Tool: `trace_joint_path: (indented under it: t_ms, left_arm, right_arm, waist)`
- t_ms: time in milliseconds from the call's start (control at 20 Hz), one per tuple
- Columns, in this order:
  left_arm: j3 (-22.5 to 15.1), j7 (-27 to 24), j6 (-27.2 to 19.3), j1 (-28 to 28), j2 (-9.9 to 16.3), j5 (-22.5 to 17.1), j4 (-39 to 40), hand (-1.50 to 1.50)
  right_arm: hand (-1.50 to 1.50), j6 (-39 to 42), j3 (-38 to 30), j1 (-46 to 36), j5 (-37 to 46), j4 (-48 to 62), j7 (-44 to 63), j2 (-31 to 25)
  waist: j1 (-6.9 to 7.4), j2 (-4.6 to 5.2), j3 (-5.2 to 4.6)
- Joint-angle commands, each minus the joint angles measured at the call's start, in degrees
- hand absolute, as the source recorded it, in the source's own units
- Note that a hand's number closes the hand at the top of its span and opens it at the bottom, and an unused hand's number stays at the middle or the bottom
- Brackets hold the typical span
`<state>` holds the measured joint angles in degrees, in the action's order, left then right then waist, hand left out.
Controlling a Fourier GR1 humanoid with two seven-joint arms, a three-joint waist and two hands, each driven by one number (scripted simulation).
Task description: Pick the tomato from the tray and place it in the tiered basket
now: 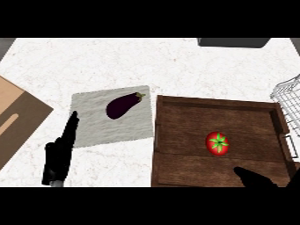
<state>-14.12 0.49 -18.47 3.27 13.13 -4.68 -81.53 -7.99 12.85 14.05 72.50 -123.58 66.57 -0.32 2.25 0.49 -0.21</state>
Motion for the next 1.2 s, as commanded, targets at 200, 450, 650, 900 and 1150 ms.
trace_joint_path:
  t_ms: [200,450,650,900,1150]
  left_arm:
    - [0.0,1.1,-0.8,-0.4,-1.1,0.4,0.7,0.0]
    - [1.0,-0.1,0.1,-1.1,-0.8,0.1,3.3,0.0]
    - [1.2,1.9,0.5,-1.1,-0.3,-0.3,1.2,0.0]
    - [0.5,-0.6,1.1,0.4,-1.4,-0.2,2.2,0.0]
    - [1.8,-0.8,2.0,0.5,-0.3,-0.9,2.6,0.0]
  right_arm:
    - [-1.5,12.5,3.2,-10.4,2.2,9.2,18.6,0.3]
    - [-1.5,14.2,-0.6,-16.6,-2.2,15.1,18.6,0.3]
    - [-1.5,15.0,-1.4,-19.5,-4.5,16.4,18.6,0.3]
    - [-1.5,15.5,-4.3,-23.3,-6.7,21.7,18.7,0.3]
    - [-1.5,17.3,-6.8,-23.0,-10.5,25.8,18.7,0.3]
  waist:
    - [-0.44,0.08,0.01]
    - [-0.8,0.11,0.05]
    - [-1.25,-0.27,0.09]
    - [-1.11,-0.18,0.06]
    - [-1.3,-0.2,0.03]
